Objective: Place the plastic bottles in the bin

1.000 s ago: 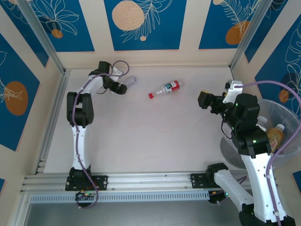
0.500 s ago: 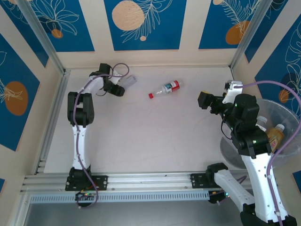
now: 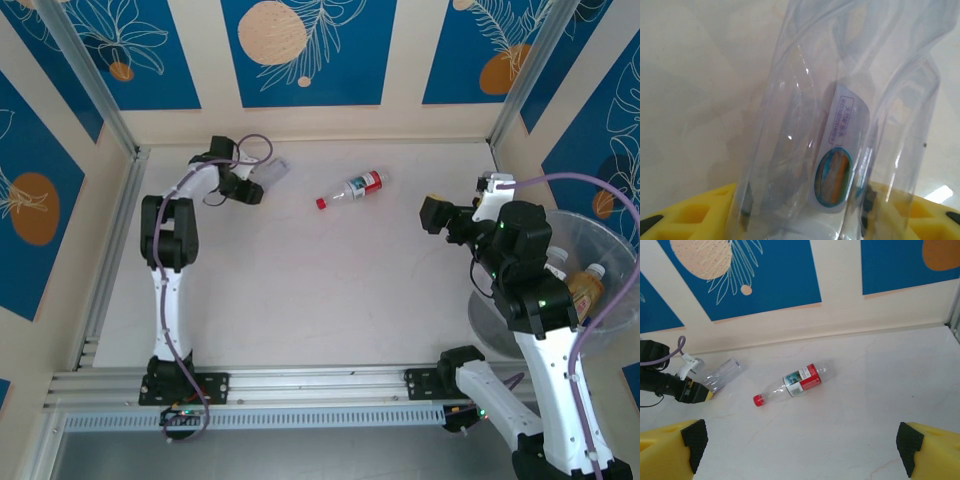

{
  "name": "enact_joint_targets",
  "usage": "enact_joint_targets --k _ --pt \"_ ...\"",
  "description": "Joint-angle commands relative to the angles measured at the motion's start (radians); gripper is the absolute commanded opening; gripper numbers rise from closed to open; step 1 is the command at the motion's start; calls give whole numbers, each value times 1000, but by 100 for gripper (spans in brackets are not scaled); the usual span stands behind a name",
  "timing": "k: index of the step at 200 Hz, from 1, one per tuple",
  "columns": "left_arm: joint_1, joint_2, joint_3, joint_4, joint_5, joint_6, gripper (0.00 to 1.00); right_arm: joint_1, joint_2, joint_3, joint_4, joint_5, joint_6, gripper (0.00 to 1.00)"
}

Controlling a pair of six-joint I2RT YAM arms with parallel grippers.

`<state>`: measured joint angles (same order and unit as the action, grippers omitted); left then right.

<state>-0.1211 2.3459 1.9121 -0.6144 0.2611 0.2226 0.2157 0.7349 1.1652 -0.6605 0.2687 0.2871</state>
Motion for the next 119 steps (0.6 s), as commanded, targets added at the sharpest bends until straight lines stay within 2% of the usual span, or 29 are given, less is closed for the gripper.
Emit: enact_joint_targets --k 1,48,119 --pt "-10 -100 -54 25 15 -50 51 17 18 -5 3 -107 -3 99" --pt "-49 -243 -268 139 -20 -141 48 88 72 -69 113 -232 -3 99" --pt "-224 -432 -532 227 -92 -209 50 236 172 -98 256 -185 -3 99"
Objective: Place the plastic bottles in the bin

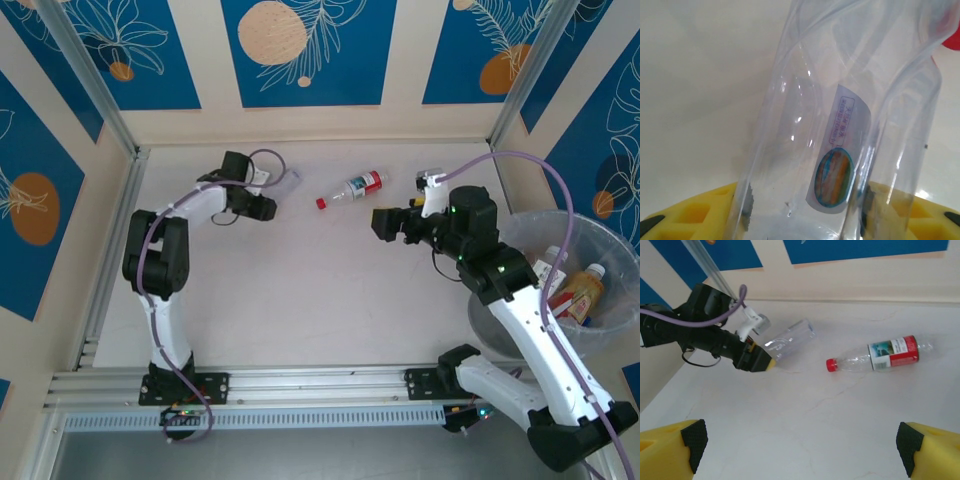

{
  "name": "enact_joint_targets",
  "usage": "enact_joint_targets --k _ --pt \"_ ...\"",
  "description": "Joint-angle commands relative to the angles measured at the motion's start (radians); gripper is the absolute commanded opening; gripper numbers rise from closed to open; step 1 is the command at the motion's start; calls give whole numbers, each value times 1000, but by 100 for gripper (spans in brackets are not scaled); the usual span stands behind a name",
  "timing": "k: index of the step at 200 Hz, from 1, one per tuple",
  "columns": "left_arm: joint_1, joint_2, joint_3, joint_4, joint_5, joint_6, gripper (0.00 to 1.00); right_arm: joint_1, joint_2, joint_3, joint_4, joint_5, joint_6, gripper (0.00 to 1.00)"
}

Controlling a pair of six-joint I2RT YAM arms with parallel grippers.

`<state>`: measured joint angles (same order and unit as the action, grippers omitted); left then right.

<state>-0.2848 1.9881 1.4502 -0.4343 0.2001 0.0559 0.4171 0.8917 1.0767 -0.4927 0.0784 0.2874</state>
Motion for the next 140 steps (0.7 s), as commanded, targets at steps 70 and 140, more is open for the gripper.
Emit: enact_joint_targets --k 70,140 --pt "-197 -240 -290 147 -77 -120 50 110 117 -29 164 97 111 99" --pt "-326 -443 -467 370 -4 -239 50 111 290 -40 244 66 513 99"
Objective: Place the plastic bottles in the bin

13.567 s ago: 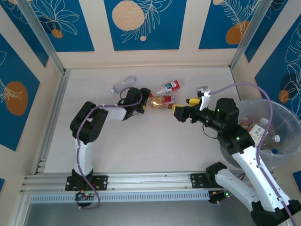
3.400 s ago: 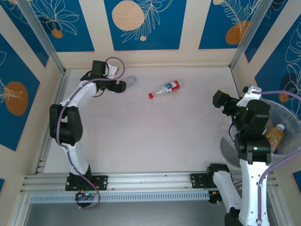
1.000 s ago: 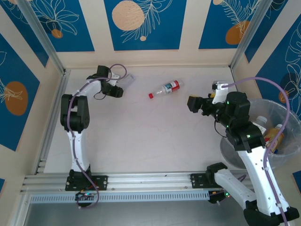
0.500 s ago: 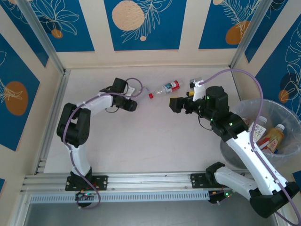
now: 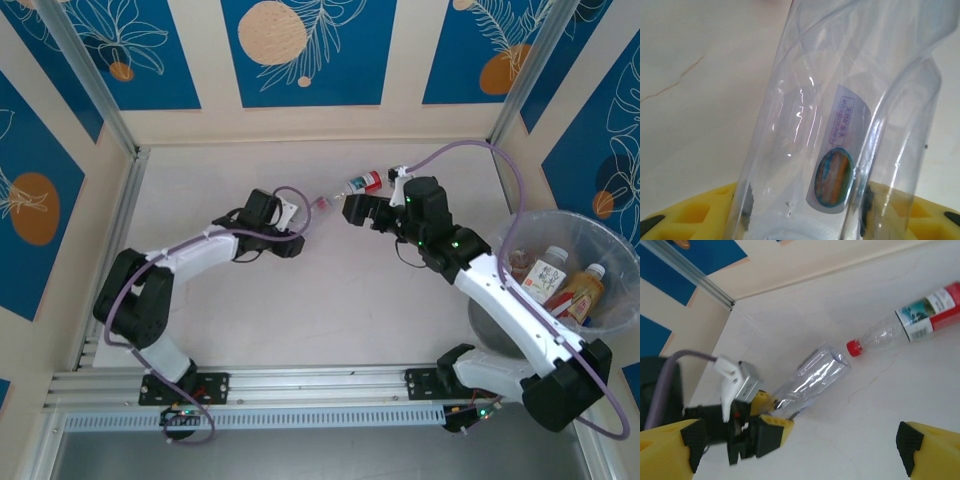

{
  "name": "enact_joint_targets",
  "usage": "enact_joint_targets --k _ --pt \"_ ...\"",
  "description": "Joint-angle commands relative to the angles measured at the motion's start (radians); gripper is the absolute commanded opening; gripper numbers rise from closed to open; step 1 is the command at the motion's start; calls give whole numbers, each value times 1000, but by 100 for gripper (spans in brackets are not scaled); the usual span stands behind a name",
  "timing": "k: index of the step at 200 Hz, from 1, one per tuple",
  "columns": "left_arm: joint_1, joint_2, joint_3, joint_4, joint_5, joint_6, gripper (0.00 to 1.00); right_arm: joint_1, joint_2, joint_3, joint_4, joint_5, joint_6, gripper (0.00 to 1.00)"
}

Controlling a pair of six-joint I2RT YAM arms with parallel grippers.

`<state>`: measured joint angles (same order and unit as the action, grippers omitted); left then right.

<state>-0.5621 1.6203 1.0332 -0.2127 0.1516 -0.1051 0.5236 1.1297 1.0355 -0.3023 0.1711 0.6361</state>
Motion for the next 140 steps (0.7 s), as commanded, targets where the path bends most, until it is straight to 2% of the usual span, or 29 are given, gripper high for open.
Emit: enact_joint_targets --k 1,26,50,77,99,122,128,140 --pt "-51 -77 -52 153 47 -81 50 4 55 2 55 -30 168 99" --pt "-92 -123 -107 271 77 -149 50 0 118 22 74 -79 242 99" --pt "-136 -157 -152 365 76 -144 50 -16 151 18 88 -73 298 99" --pt "-162 -171 -160 400 103 -138 51 -42 154 -9 126 -95 303 99" --pt "-177 -156 -149 421 135 -138 51 -69 165 -30 190 -204 297 99" --pt "-188 -138 -135 432 136 -143 51 -76 168 -37 172 -179 321 100" --pt "-188 -132 -130 437 139 -148 51 -76 163 -45 172 -165 320 98" --pt "-188 -120 -118 441 150 -155 51 -77 154 -63 193 -155 304 86"
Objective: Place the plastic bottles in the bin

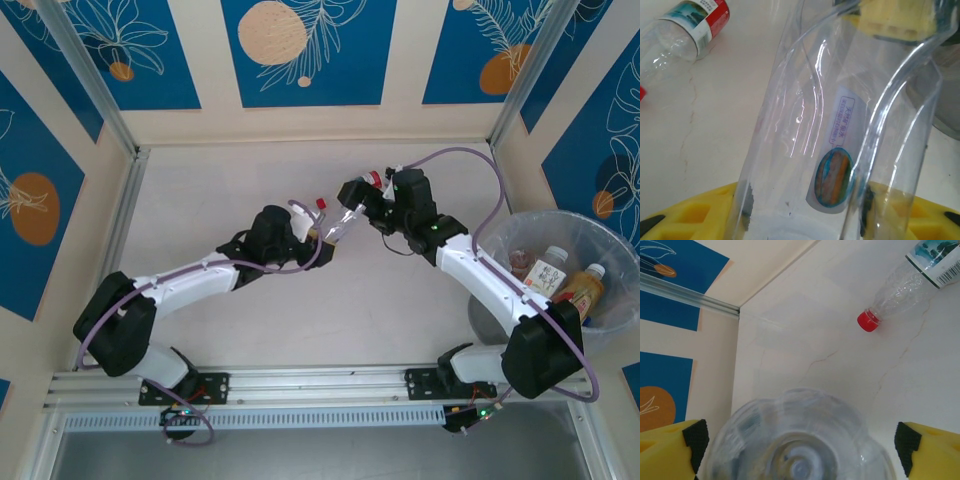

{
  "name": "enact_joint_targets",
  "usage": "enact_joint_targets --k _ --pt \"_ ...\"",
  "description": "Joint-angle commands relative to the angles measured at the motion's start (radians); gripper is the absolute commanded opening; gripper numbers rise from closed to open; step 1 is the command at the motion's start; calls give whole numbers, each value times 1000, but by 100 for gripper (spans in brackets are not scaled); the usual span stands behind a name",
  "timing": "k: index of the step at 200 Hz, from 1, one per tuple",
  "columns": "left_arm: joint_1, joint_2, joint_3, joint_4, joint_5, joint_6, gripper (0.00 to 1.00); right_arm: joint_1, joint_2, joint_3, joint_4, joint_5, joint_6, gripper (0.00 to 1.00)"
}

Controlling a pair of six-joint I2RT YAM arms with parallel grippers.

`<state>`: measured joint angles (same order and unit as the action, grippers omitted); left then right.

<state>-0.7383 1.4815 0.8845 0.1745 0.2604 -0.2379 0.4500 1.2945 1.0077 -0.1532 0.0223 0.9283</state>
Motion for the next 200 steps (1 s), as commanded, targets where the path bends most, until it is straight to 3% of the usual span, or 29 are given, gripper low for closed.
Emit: enact_joint_targets --k 1,51,133,168,187,200 --pt "-12 20 32 54 42 -23 51 -3 -12 -37 47 -8 9 85" --pt "-13 43 56 70 73 -35 52 -10 -44 -46 43 -17 -99 66" --pt "-14 57 107 21 128 -8 60 -37 -121 -40 -1 -8 -162 51" --pt "-14 65 124 20 198 -23 74 -45 -160 -44 -23 5 -167 47" --pt "-13 60 121 25 192 -31 98 -48 -175 -43 -30 5 -167 47" --pt "-14 47 108 42 182 -36 99 -49 -184 -40 -31 5 -170 47"
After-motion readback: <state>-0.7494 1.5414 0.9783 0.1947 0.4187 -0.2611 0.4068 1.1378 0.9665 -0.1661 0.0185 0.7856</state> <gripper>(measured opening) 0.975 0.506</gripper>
